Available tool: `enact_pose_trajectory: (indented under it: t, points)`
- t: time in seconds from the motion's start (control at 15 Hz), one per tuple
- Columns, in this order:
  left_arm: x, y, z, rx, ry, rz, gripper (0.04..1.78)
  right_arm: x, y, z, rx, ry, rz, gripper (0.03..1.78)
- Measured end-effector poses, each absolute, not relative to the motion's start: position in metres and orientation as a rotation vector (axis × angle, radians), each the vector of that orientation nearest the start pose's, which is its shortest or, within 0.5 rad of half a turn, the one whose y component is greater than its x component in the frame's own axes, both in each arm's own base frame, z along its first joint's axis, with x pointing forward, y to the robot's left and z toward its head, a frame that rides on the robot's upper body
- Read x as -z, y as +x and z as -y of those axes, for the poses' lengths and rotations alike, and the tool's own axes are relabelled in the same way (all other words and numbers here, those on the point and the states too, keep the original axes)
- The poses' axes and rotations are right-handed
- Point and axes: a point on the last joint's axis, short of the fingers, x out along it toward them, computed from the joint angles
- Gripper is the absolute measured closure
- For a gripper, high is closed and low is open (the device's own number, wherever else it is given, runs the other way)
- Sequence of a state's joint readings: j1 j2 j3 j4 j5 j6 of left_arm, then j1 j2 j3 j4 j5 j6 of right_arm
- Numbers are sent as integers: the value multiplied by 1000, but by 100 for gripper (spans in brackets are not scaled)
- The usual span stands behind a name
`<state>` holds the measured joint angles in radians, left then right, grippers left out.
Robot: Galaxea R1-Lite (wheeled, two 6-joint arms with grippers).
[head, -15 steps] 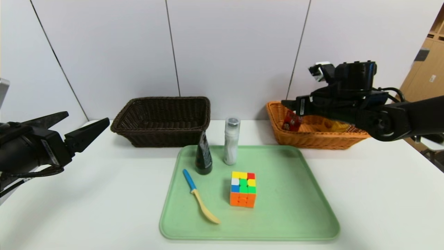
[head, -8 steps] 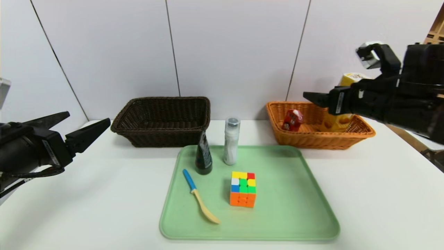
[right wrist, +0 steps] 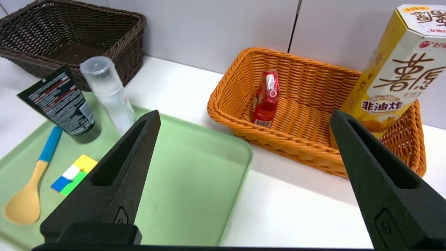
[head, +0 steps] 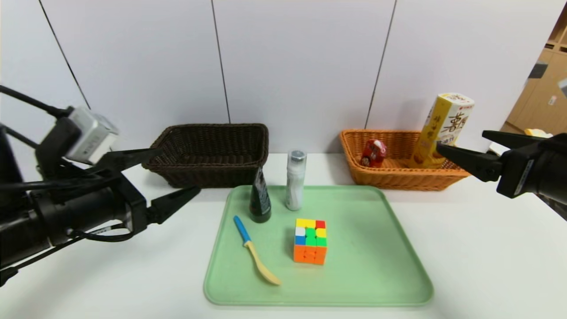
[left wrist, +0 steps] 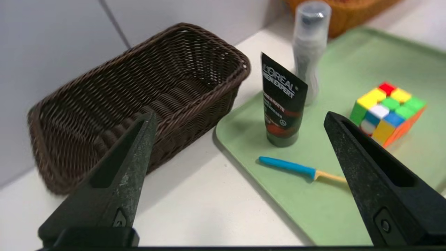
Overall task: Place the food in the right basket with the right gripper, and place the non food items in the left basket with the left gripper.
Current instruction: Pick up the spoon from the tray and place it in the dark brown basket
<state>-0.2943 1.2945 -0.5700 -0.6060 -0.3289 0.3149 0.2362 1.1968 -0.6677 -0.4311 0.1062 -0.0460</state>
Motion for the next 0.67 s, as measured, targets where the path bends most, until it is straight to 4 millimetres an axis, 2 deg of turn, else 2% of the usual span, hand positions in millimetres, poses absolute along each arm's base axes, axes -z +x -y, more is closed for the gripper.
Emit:
enact_pose_trajectory:
  t: [0.13,0.33,0.47,0.67]
  points:
    - [-220,212,75,728,501,12,13,-244,165,-42,-346,-50,-86,13]
    - [-232,230,89,879,712,-36,13,-237,153,-39,-345,-50,-93,12]
    - [-248,238,97,965,816,-81,13,-234,150,-39,-347,-51,-96,12]
    - [-263,239,106,1145,981,-196,13,-234,148,-38,-359,-49,-90,12]
